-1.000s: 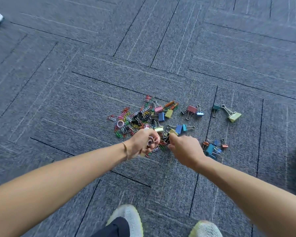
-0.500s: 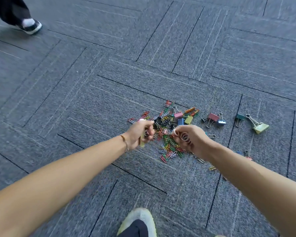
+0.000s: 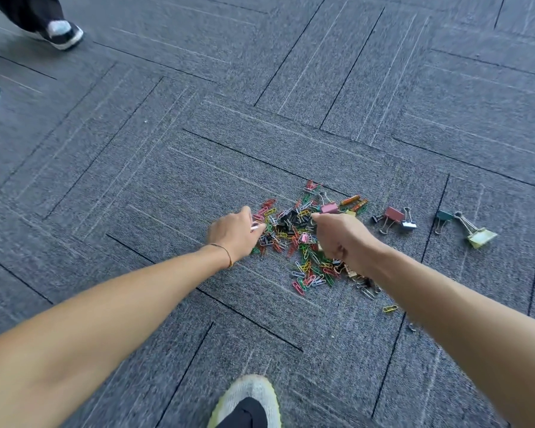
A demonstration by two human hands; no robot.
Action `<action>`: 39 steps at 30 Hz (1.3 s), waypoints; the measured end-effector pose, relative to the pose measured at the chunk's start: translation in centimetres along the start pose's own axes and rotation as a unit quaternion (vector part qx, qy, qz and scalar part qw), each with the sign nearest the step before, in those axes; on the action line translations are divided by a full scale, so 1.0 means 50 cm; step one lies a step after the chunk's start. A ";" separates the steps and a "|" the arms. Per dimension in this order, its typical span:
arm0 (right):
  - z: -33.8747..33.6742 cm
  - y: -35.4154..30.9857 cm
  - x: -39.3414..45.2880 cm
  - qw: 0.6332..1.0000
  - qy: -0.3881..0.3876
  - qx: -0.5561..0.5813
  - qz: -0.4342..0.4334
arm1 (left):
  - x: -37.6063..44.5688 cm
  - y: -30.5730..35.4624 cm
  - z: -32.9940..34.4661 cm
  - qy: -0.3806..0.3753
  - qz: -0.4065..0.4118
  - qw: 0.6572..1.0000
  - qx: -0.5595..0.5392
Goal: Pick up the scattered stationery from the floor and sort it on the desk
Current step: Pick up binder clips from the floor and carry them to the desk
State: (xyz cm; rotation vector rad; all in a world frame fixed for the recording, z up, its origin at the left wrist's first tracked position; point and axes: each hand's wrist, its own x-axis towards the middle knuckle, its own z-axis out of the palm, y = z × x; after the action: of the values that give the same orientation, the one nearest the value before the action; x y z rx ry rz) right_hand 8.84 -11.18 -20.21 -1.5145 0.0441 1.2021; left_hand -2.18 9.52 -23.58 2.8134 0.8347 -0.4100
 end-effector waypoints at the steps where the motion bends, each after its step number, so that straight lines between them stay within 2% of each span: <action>1: 0.002 0.002 0.001 1.000 -0.002 -0.005 -0.002 | -0.001 0.004 -0.003 -0.005 0.012 1.000 0.001; 3: 0.007 0.002 0.001 1.000 -0.002 -0.014 -0.006 | 0.000 0.011 -0.004 -0.014 0.023 0.999 -0.032; 5: 0.013 -0.002 0.000 1.000 0.000 -0.020 -0.006 | 0.001 0.015 0.001 -0.023 0.017 0.993 -0.112; 9: 0.025 -0.018 0.012 0.998 0.021 -0.047 -0.026 | -0.005 0.049 -0.017 -0.044 0.017 0.950 -0.308; 15: 0.043 -0.082 0.015 0.987 0.121 -0.097 -0.051 | 0.014 0.133 -0.103 -0.102 0.034 0.895 -0.433; 19: 0.015 -0.164 -0.048 0.972 0.203 -0.111 -0.050 | 0.010 0.199 -0.192 -0.138 0.002 0.853 -0.503; 20: 0.004 -0.187 -0.075 0.968 0.215 -0.115 -0.050 | 0.003 0.211 -0.218 -0.146 0.007 0.852 -0.503; 23: -0.030 -0.267 -0.180 0.952 0.260 -0.147 -0.062 | -0.036 0.276 -0.319 -0.142 0.030 0.884 -0.445; 25: -0.052 -0.329 -0.265 0.937 0.295 -0.176 -0.072 | -0.072 0.334 -0.399 -0.131 0.026 0.885 -0.446; 29: -0.084 -0.464 -0.470 0.901 0.361 -0.224 -0.086 | -0.175 0.447 -0.589 -0.096 0.045 0.927 -0.360; 39: -0.117 -0.807 -1.067 0.836 0.465 -0.272 -0.103 | -0.497 0.722 -1.116 -0.080 0.245 0.911 -0.321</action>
State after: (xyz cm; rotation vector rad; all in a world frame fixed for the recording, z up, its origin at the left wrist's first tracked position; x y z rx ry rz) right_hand 11.62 -30.93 43.91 -2.4253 0.1927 0.1956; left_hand 9.63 -19.17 40.25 2.2113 0.1512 -0.2212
